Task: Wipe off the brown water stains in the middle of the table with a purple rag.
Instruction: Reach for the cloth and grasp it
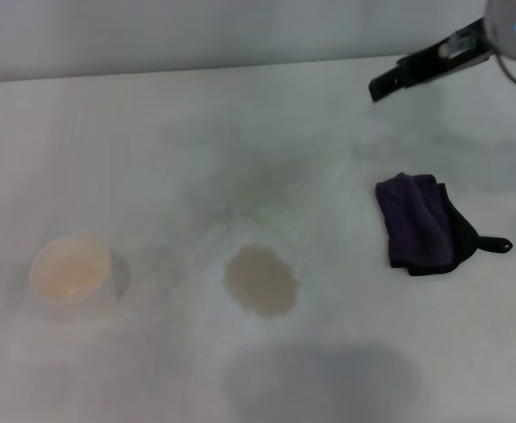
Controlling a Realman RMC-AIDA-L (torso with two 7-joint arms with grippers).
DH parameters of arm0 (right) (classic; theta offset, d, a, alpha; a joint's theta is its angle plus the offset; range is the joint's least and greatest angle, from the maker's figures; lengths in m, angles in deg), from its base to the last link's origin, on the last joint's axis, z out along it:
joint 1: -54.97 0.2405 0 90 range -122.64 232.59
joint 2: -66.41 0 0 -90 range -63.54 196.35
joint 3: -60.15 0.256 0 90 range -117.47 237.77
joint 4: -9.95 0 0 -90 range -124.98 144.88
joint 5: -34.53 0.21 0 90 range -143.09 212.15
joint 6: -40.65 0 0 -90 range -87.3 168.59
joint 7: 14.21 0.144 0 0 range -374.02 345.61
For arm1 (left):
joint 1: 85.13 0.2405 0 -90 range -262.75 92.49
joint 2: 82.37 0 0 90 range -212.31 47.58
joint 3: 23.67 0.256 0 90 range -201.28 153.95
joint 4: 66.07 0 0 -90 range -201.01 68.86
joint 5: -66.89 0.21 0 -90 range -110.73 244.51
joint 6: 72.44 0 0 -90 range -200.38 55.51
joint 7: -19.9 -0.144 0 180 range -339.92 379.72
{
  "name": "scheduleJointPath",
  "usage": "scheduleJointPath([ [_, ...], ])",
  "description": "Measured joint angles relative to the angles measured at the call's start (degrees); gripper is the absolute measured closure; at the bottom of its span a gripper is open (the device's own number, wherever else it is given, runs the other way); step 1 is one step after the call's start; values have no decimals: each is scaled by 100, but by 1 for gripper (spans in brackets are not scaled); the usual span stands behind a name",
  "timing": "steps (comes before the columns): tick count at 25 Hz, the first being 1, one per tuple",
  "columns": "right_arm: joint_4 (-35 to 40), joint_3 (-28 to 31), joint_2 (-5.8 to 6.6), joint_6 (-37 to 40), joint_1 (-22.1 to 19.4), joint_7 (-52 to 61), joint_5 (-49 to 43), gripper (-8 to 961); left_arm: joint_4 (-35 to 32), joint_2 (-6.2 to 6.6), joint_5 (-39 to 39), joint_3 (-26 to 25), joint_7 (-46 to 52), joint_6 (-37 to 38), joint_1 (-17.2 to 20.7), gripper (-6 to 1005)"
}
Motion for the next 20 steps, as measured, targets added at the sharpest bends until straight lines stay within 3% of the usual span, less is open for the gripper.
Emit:
scheduleJointPath([
  [9,-637,-1032,-37,-141,71,859,-266,124,-56,33,-6,-109,-29,-31,-141,107],
  [20,-1390,-1132,-17,190,-196,976,-511,128,-77,58,-7,-166,-316,-41,-205,107],
])
